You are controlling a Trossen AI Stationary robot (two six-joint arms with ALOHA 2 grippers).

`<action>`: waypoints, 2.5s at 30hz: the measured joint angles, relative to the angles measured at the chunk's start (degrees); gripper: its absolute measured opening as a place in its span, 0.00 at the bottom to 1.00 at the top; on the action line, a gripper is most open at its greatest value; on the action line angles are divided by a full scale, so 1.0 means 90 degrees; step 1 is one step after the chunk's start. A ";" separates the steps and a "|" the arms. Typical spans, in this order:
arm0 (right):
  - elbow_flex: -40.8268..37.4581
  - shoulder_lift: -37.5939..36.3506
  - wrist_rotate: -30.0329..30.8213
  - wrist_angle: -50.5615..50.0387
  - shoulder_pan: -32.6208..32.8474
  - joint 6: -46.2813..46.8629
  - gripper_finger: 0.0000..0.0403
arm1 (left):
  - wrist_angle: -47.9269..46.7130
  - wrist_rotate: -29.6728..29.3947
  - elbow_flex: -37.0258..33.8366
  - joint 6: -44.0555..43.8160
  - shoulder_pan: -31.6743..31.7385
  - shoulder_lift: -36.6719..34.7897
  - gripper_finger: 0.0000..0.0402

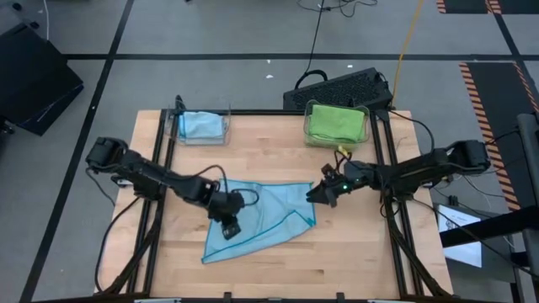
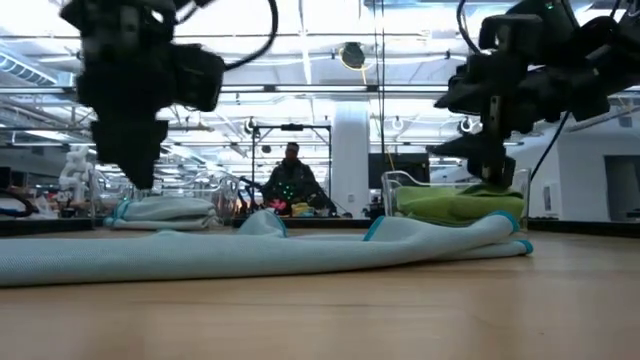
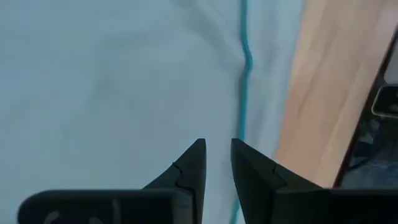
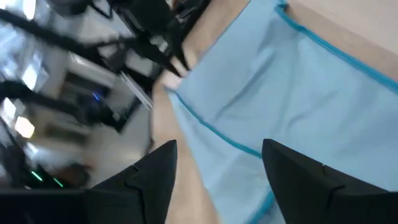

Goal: Sort microfiber towel by color & place in baskets
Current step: Fold the blue towel

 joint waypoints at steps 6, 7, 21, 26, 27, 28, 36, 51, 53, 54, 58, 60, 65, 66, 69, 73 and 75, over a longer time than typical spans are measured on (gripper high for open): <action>0.0356 0.0913 -0.0170 0.0077 0.0022 -0.1671 0.49 | 0.0044 -0.0371 -0.0071 -0.0717 -0.0620 -0.0095 0.19; 0.0377 0.1048 -0.0178 0.0092 0.0024 -0.1872 0.49 | -0.0001 -0.0491 -0.0090 -0.0839 -0.0690 -0.0115 0.19; 0.1933 0.3346 -0.1925 0.0330 -0.0047 -0.3496 0.62 | 0.1088 -0.1527 -0.0080 0.0704 0.0079 0.0145 0.19; 0.2706 0.4067 -0.2666 0.0195 -0.0224 -0.3712 0.62 | 0.1582 -0.1072 -0.0064 0.1729 0.0772 0.0437 0.19; 0.2837 0.4199 -0.2927 0.0044 -0.0279 -0.3711 0.62 | 0.1437 -0.0979 -0.0091 0.1846 0.0877 0.0453 0.19; 0.2975 0.4318 -0.3163 -0.0100 -0.0332 -0.3712 0.62 | 0.1408 -0.0903 -0.0103 0.1952 0.0999 0.0512 0.19; 0.3148 0.4391 -0.3813 -0.1121 -0.0491 -0.4368 0.60 | 0.1420 -0.0488 -0.0088 0.2633 0.1484 0.0857 0.19; 0.3130 0.4311 -0.3405 -0.1552 -0.0236 -0.4741 0.06 | 0.1596 -0.0530 -0.0068 0.2186 0.1585 0.1393 0.19; 0.3123 0.4230 -0.3423 -0.1603 -0.0224 -0.4508 0.02 | 0.1521 -0.0569 -0.0076 0.1970 0.1667 0.1284 0.19; 0.3116 0.4152 -0.3435 -0.1671 -0.0224 -0.4295 0.02 | 0.1426 -0.0581 -0.0080 0.1871 0.1727 0.1238 0.19; 0.3103 0.3541 -0.3408 -0.1974 -0.0225 -0.3695 0.01 | 0.1249 -0.0574 0.0043 0.1703 0.1826 0.0746 0.19; 0.3115 0.3077 -0.3056 -0.2245 -0.0190 -0.3705 0.01 | 0.1267 -0.0640 0.0112 0.1677 0.1804 0.0445 0.19; 0.3112 0.2077 -0.2111 -0.2691 -0.0029 -0.3844 0.01 | 0.1298 -0.1094 0.0384 0.1659 0.1525 -0.0087 0.19; 0.3128 0.1909 -0.1938 -0.2852 -0.0009 -0.3853 0.01 | 0.1401 -0.1127 0.0467 0.1706 0.1428 -0.0117 0.19; 0.3109 0.1644 -0.1735 -0.3219 0.0033 -0.3820 0.01 | 0.1926 -0.1278 0.0600 0.2048 0.1054 -0.0087 0.19; 0.3109 0.1391 -0.1642 -0.3715 0.0041 -0.3759 0.01 | 0.2168 -0.1572 0.0672 0.2204 0.0463 -0.0002 0.27; 0.3114 0.1234 -0.1632 -0.4042 0.0043 -0.3806 0.01 | 0.1615 -0.1756 0.0610 0.1941 0.0215 0.0013 0.35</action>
